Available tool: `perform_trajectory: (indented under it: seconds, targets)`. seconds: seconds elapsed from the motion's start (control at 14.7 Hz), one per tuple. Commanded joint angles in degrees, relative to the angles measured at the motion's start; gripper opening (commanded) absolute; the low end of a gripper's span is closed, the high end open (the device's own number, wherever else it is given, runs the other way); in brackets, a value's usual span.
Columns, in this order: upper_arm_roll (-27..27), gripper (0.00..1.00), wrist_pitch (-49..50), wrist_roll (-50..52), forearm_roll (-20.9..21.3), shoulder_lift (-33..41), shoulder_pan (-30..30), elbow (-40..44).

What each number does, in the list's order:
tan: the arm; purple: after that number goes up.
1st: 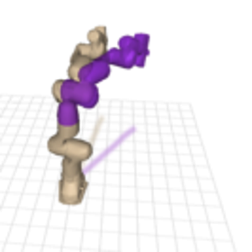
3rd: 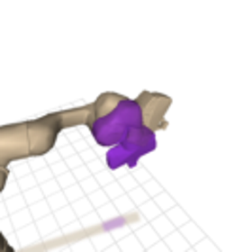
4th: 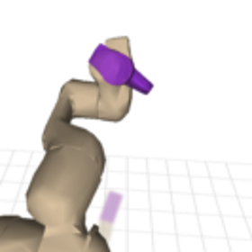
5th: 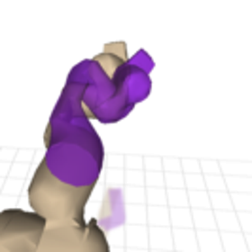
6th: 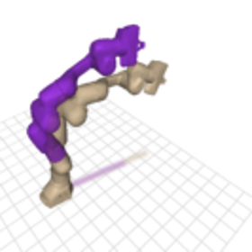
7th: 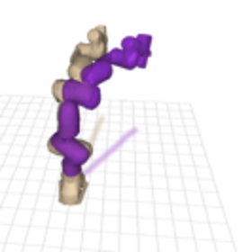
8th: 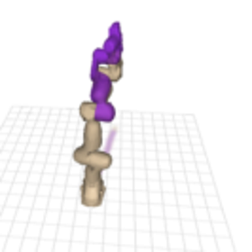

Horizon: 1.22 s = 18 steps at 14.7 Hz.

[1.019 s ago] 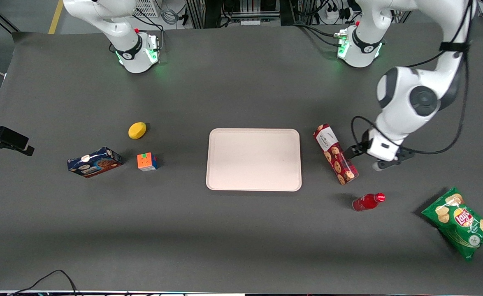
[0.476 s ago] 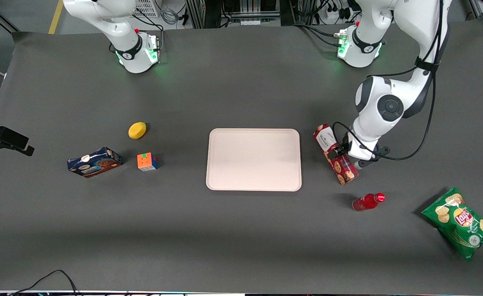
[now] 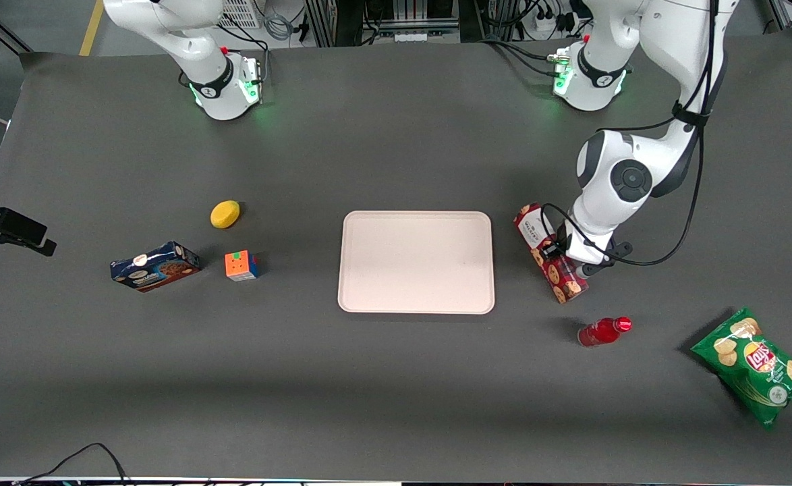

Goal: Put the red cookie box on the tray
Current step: 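Lower the left gripper onto the red plaid shortbread box and grasp it, then lift the box with the left gripper and carry it over the tray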

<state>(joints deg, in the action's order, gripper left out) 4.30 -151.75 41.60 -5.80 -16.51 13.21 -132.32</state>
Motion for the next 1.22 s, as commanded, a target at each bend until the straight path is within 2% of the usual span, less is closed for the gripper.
perform_trajectory:
  seconds: [0.0, 0.34, 0.61, 0.75, 0.88, 1.16]
  targets:
    - [-0.17, 0.01, -1.44, 1.29, -0.08, -0.01, 0.67, -0.66]
    - [0.09, 0.0, 3.11, 0.14, 0.7, 3.14, 0.59, 0.04]
    - [4.13, 0.0, 13.04, -7.83, 0.97, 6.05, 0.59, 7.75]
    - [6.15, 0.0, 14.64, -8.29, 1.14, 4.91, 0.67, 12.06]
    - [8.52, 0.0, 14.56, -8.9, 3.5, 3.95, 0.85, 14.01]
    - [11.6, 0.0, 14.47, -8.91, 5.53, -1.84, 3.22, 19.98]
